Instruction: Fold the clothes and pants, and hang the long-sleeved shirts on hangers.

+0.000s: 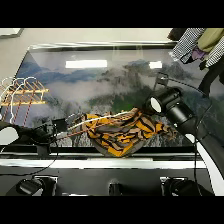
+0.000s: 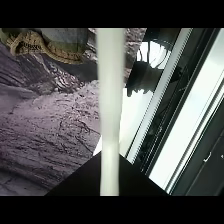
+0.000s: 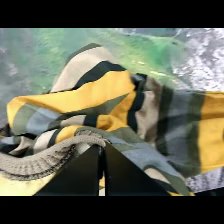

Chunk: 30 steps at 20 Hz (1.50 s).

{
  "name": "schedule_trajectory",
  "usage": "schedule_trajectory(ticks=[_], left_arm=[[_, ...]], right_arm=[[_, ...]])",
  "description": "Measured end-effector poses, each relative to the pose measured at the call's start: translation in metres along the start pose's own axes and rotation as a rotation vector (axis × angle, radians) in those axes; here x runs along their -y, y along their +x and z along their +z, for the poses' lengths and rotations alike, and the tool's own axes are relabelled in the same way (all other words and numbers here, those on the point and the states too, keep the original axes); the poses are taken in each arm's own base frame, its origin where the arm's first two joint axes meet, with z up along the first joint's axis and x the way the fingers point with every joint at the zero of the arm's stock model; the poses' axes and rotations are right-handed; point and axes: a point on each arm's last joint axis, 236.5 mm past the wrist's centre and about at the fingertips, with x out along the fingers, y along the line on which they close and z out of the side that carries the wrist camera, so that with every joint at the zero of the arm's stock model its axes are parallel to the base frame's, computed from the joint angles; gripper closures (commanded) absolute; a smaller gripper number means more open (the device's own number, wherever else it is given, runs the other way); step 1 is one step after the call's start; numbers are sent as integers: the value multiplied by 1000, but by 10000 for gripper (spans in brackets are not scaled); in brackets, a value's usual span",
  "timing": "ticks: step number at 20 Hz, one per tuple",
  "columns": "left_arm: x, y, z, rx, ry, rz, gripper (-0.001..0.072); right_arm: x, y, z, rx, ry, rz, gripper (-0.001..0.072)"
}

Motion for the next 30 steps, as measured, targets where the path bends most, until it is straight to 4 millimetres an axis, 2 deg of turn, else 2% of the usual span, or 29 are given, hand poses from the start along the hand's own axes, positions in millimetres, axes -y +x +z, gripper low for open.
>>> schedule_trajectory(ticks=[4,7,17,21,24,30], left_arm=[[-7,3,7,20,6,20,682],[-13,13,12,22,9,10,682],[-13,49,21,4,14,-86,682],[-17,57,31,31,4,-88,682],[-13,60,40,55,29,-104,682],[0,65,57,79,82,-132,682]], right_arm=[[-13,-1,-7,-30,0,56,684],[-19,-7,-9,-38,3,90,684],[-25,-27,-8,-20,-1,145,684],[-25,-42,-10,-13,-25,173,684],[-36,-56,-13,-25,-53,230,684],[-56,-105,5,19,-102,322,684]])
